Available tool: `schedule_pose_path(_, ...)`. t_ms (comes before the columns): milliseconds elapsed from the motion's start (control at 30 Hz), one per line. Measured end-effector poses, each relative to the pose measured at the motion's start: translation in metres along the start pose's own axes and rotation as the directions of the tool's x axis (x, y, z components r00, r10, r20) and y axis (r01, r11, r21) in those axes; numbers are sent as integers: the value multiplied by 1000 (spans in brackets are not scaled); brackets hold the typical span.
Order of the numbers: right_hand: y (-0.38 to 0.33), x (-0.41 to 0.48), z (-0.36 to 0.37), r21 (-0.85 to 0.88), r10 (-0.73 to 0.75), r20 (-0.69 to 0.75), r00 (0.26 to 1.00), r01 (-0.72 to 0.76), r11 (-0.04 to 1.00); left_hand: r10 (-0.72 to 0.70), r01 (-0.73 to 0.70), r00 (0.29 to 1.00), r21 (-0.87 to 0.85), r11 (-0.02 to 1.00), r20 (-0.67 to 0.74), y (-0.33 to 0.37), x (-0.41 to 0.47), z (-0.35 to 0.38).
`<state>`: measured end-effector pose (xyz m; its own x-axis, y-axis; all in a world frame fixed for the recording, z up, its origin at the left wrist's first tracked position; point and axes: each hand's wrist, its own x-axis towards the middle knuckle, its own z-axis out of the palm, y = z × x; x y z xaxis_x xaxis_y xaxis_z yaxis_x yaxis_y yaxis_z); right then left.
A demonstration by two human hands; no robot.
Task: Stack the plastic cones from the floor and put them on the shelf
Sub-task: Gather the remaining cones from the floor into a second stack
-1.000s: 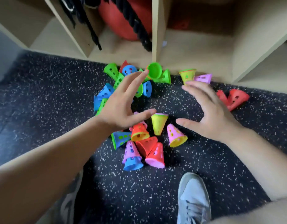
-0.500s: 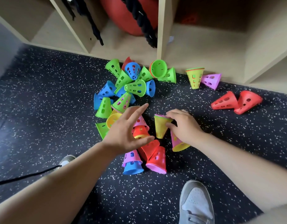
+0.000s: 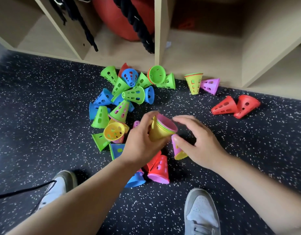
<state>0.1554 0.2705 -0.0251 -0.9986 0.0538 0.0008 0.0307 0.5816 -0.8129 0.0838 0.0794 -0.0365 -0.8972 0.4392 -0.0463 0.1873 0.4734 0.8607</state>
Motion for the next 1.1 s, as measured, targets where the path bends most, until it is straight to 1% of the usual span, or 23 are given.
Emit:
schedule_pose_path(67, 20, -13, -3, -146, 20, 4, 1000, -20, 989, -37, 36, 998, -22, 999, -56, 1, -3, -3)
schedule_pose_path(167, 46, -33, 2, -406, 117, 104, 988, -65, 912, -65, 65, 994, -6, 998, -90, -1, -9, -8)
schedule_pose_path(200, 52, -36, 5, -445, 130, 110, 985, -68, 893, -74, 74, 993, -12, 997, -93, -3, -10, -10)
schedule_pose_path(267, 60, -35, 10, -446, 122, 69, 990, -79, 892, -81, 80, 991, -11, 997, -104, -9, -12, -11)
schedule_pose_path(300, 61, -32, 11, -418, 124, 28, 992, -101, 903, -74, 75, 991, 4, 997, -112, -12, -12, -11)
schedule_pose_path(367, 56, -24, 9, -310, 137, -108, 985, -164, 936, -61, 66, 991, 39, 997, -122, -16, -14, -12)
schedule_pose_path(433, 34, -13, 2, -136, 200, -266, 943, -242, 961, -73, 78, 991, 46, 996, -115, -16, -16, -14)
schedule_pose_path(467, 18, -8, -5, -24, 261, -313, 913, -282, 959, -79, 85, 991, 51, 995, -107, -16, -17, -15)
schedule_pose_path(533, -16, 5, -18, 207, 363, -327, 873, -308, 929, -81, 86, 993, 57, 995, -91, -15, -19, -17)
schedule_pose_path(567, -31, 10, -24, 293, 366, -320, 874, -275, 915, -79, 83, 993, 52, 995, -86, -15, -20, -17)
schedule_pose_path(633, -55, 19, -31, 381, 320, -273, 907, -203, 902, -77, 80, 993, 35, 996, -86, -11, -19, -17)
schedule_pose_path(700, -66, 26, -29, 399, 280, -137, 950, -206, 893, -65, 67, 993, 22, 997, -97, -5, -18, -16)
schedule_pose_path(733, -65, 29, -27, 376, 269, -68, 961, -225, 899, -55, 57, 993, 14, 998, -102, -3, -17, -15)
schedule_pose_path(767, -62, 30, -25, 334, 262, -32, 964, -237, 913, -47, 48, 993, 4, 999, -108, -1, -16, -15)
schedule_pose_path(800, -55, 30, -23, 280, 255, -43, 966, -234, 931, -42, 41, 992, -7, 999, -117, -1, -16, -15)
schedule_pose_path(867, -40, 25, -18, 177, 234, -122, 965, -211, 961, -35, 30, 989, -36, 999, -144, -2, -16, -17)
schedule_pose_path(900, -31, 19, -13, 112, 208, -127, 970, -195, 974, -28, 21, 987, -45, 999, -158, -2, -17, -20)
schedule_pose_path(933, -22, 11, -7, 28, 163, -86, 983, -161, 986, -18, 10, 985, -46, 999, -170, -3, -18, -22)
schedule_pose_path(967, -16, 1, 1, -67, 122, 10, 992, -122, 990, -7, 0, 983, -36, 999, -183, -3, -19, -25)
schedule_pose_path(1000, -10, -9, 11, -143, 99, 143, 985, -78, 987, 8, -11, 981, -16, 1000, -195, -3, -20, -27)
schedule_pose_path(1033, -6, -18, 21, -206, 96, 279, 955, -38, 978, 21, -19, 979, 11, 1000, -202, -3, -20, -29)
schedule_pose_path(1067, 0, -27, 31, -258, 90, 376, 922, 11, 966, 28, -21, 979, 35, 999, -204, -4, -21, -31)
schedule_pose_path(1100, 4, -34, 41, -298, 64, 420, 905, 71, 952, 34, -23, 978, 55, 998, -205, -5, -22, -32)
